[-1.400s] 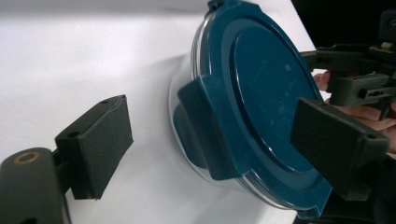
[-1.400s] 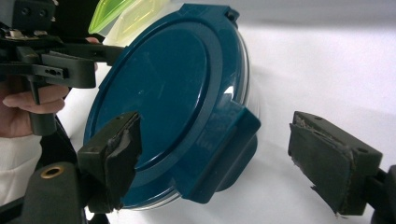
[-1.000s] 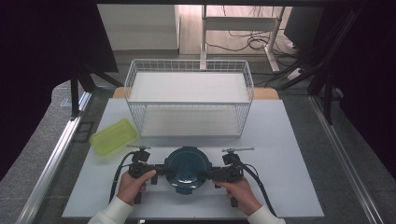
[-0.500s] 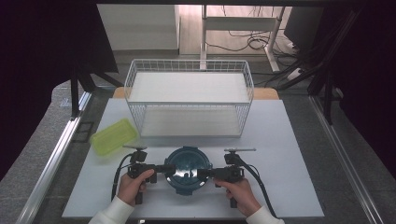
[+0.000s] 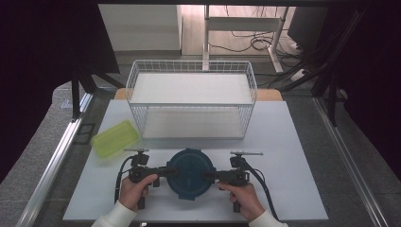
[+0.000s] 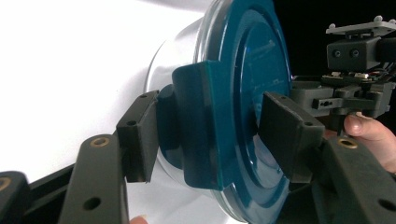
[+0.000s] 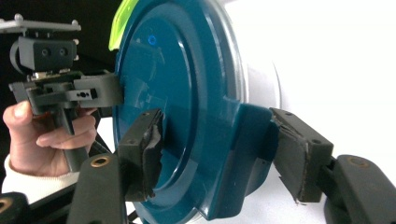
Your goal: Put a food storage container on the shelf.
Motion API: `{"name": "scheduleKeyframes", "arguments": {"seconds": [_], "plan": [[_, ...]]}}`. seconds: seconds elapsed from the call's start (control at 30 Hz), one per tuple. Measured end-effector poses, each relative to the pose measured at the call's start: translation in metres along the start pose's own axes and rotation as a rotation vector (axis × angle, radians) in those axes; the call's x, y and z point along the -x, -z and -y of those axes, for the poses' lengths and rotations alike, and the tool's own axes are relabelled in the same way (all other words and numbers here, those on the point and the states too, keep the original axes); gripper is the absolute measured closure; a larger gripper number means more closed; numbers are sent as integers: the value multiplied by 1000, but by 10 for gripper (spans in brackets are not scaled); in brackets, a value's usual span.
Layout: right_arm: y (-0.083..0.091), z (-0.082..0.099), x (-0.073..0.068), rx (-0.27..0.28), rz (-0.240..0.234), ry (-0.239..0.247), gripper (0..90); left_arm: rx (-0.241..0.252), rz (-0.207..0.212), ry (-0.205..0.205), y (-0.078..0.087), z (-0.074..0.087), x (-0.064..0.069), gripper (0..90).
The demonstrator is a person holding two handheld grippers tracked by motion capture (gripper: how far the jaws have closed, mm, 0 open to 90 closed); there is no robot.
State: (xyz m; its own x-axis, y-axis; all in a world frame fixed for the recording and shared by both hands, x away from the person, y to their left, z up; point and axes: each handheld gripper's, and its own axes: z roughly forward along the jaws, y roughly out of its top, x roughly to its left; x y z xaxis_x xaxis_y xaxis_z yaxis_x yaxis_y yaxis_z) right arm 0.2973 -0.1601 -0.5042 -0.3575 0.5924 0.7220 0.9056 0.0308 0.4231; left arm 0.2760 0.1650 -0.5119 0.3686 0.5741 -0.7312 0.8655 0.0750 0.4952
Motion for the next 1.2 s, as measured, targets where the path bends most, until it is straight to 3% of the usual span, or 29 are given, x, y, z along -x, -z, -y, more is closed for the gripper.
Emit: {"name": "scheduleKeyframes", "arguments": {"seconds": [0.13,0.8,1.2], "plan": [[2,-1,-1,19,2,7,389,1,-19,-33,0,-1,7,414],[7,-6,-4,38,12,35,384,11,-23,-64,1,-4,14,420],[10,-15,-8,45,15,58,385,16,-20,-86,2,-14,18,420]]}}
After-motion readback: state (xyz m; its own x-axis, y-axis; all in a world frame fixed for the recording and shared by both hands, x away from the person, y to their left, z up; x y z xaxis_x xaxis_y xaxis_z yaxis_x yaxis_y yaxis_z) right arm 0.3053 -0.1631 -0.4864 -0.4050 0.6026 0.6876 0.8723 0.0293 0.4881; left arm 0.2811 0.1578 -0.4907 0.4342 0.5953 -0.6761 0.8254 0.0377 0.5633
